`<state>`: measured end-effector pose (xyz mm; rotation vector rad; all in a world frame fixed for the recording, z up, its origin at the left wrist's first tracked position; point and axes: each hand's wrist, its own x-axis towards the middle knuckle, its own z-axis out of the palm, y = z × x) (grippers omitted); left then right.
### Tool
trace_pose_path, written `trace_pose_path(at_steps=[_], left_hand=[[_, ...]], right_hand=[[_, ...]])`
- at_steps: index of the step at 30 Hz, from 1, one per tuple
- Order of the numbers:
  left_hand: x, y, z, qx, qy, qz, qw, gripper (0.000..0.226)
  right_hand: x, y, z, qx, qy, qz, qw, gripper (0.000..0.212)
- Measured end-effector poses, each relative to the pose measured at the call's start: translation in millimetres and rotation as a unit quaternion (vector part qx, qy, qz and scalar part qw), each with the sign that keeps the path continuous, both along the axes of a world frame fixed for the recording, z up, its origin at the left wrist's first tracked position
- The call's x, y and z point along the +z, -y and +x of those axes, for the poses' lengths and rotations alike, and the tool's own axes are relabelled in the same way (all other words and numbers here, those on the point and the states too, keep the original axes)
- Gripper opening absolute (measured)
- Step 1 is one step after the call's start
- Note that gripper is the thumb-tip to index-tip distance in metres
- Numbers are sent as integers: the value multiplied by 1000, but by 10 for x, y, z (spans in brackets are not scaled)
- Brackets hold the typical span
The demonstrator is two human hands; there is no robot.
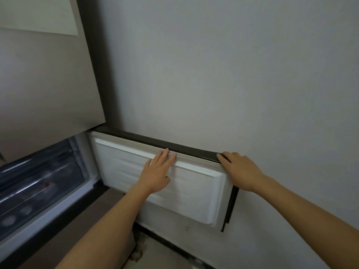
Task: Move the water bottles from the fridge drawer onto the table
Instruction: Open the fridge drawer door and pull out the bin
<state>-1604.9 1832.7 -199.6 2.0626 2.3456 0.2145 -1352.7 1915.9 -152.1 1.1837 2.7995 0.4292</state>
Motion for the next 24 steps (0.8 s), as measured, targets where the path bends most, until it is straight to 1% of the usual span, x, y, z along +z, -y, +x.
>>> trace_pose_path(at_steps=[2,6,12,14,16,18,21,24], left_hand=[[-24,-110,15,-10,10,9,1000,75],[-40,-335,8,-16,25,19,999,72],[-55,-454,12,-20,17,14,1000,71],[-57,-397,-40,-13,16,22,1000,71],[-70,-272,-129,13,21,35,999,71],[-100,-77,-234,47,27,30,998,73],[-134,302,-384,115,42,17,992,74],[-126,695,-477,176,62,24,982,73]], right_hand=[[-109,38,-197,-19,-11,-8,1000,67],[-193,-116,-396,-94,-35,-20,995,72],[-169,-265,-401,-98,-28,-27,994,72],[-175,-249,-428,-90,-23,-4,996,71],[-215,-232,-507,-30,-50,69,996,77],[-302,-215,-638,25,-58,98,993,75],[-384,-127,-950,103,-61,88,989,67],[-470,13,-1247,193,-45,92,976,64]])
